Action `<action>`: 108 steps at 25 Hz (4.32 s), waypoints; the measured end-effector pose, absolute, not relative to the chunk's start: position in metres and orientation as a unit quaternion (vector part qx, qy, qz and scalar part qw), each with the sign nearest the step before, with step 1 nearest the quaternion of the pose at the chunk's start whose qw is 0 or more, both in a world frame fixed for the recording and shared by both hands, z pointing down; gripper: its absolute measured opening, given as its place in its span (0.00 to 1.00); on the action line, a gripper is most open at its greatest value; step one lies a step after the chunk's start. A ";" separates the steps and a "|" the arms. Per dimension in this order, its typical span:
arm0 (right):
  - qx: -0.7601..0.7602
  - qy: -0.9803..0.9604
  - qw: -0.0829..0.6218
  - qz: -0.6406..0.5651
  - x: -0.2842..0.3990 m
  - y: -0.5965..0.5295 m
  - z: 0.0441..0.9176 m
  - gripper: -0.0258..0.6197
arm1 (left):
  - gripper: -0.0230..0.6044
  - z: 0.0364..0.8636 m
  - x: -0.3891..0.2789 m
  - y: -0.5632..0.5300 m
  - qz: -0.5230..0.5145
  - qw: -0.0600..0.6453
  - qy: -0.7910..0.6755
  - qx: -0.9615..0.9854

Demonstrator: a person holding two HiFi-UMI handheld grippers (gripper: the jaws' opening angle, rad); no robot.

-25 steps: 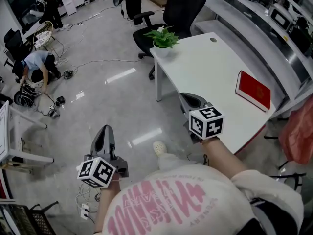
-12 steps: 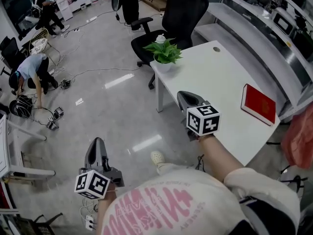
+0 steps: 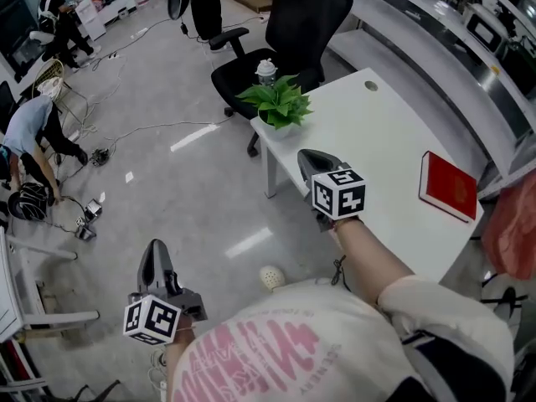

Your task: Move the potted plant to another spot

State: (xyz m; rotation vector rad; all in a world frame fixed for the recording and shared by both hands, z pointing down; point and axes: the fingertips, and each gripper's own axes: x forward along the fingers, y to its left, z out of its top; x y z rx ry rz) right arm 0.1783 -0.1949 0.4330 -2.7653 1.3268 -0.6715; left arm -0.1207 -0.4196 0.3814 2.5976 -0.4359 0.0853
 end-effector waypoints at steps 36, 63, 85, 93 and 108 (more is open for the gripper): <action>-0.881 0.425 0.021 -0.209 0.292 -0.284 0.502 0.91 | 0.04 0.414 -0.027 -0.487 0.086 0.240 -0.187 0.949; -0.898 0.406 0.016 -0.169 0.321 -0.305 0.498 0.91 | 0.04 0.432 -0.038 -0.487 0.096 0.260 -0.217 0.936; -0.899 0.396 0.074 -0.170 0.328 -0.273 0.468 0.91 | 0.04 0.428 0.012 -0.482 0.099 0.272 -0.167 0.942; -0.917 0.361 0.081 -0.151 0.334 -0.235 0.444 0.91 | 0.04 0.419 0.052 -0.478 0.097 0.279 -0.117 0.948; -0.959 0.243 0.096 -0.114 0.354 -0.128 0.399 0.91 | 0.04 0.410 0.180 -0.414 0.121 0.301 0.052 0.945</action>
